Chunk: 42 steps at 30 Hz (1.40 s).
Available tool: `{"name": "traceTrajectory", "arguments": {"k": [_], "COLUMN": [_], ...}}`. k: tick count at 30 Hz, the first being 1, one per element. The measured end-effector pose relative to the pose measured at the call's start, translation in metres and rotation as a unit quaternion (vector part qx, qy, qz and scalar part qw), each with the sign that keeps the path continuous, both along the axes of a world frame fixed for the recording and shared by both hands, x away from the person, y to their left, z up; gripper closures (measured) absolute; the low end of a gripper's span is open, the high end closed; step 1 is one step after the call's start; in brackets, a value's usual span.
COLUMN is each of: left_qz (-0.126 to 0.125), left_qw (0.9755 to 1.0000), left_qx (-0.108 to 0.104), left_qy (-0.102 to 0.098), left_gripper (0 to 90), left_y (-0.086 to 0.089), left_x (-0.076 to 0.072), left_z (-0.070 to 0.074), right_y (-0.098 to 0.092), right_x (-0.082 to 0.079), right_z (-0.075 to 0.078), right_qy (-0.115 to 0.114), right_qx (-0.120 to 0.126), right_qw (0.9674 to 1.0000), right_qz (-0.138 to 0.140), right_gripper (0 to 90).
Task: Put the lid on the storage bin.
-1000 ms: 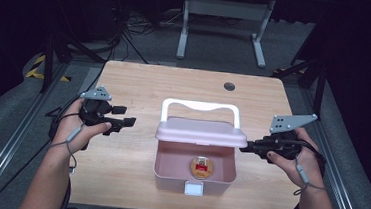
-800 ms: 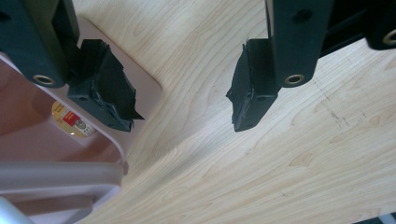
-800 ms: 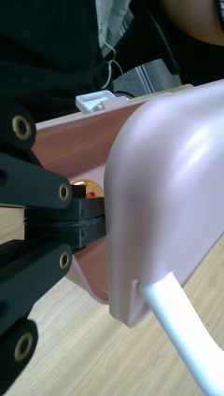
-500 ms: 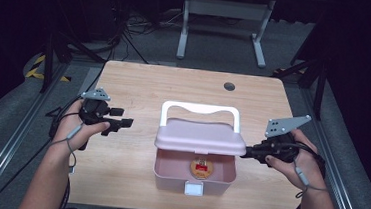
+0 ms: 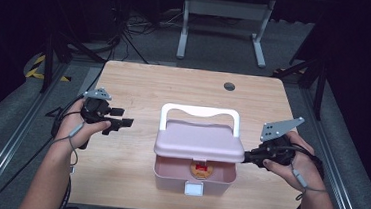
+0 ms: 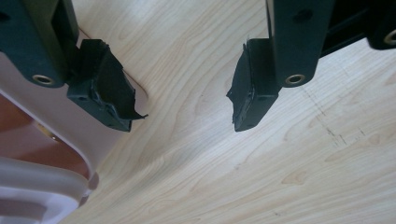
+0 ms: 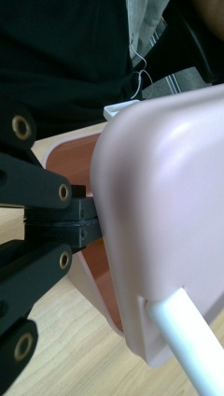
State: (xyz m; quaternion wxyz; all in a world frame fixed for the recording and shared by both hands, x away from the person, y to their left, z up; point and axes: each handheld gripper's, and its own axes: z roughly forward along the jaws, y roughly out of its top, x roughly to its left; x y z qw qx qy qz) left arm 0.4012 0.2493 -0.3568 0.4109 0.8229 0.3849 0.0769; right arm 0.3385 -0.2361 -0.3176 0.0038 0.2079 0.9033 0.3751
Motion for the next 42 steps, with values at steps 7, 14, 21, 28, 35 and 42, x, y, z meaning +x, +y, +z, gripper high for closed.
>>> {"name": "traceTrajectory", "arguments": {"k": [7, 14, 21, 28, 35, 42], "left_qz": [-0.008, -0.012, -0.011, -0.018, -0.024, -0.027], "left_qw": [0.9999, 0.9999, 0.9998, 0.9994, 0.9990, 0.9986], "left_qx": [0.004, 0.012, 0.011, 0.020, 0.027, 0.029], "left_qy": [-0.006, 0.000, 0.011, 0.020, 0.027, 0.033], "left_gripper": [40.6, 40.4, 39.9, 38.3, 38.1, 37.7], "left_y": [-0.004, -0.005, -0.007, -0.010, -0.011, -0.012], "left_x": [0.001, 0.004, 0.004, 0.006, 0.006, 0.006], "left_z": [0.002, -0.002, -0.004, -0.009, -0.010, -0.012], "right_y": [0.004, 0.008, 0.011, 0.013, 0.014, 0.016], "right_x": [-0.002, -0.007, -0.010, -0.012, -0.012, -0.012], "right_z": [-0.004, -0.005, -0.006, -0.009, -0.011, -0.013], "right_qy": [0.010, 0.015, 0.021, 0.028, 0.036, 0.044], "right_qx": [-0.024, -0.037, -0.049, -0.065, -0.077, -0.086], "right_qw": [0.9995, 0.9987, 0.9975, 0.9957, 0.9941, 0.9924], "right_qz": [0.015, 0.032, 0.047, 0.059, 0.067, 0.075], "right_gripper": [90.0, 90.0, 89.8, 89.4, 89.3, 89.5]}}
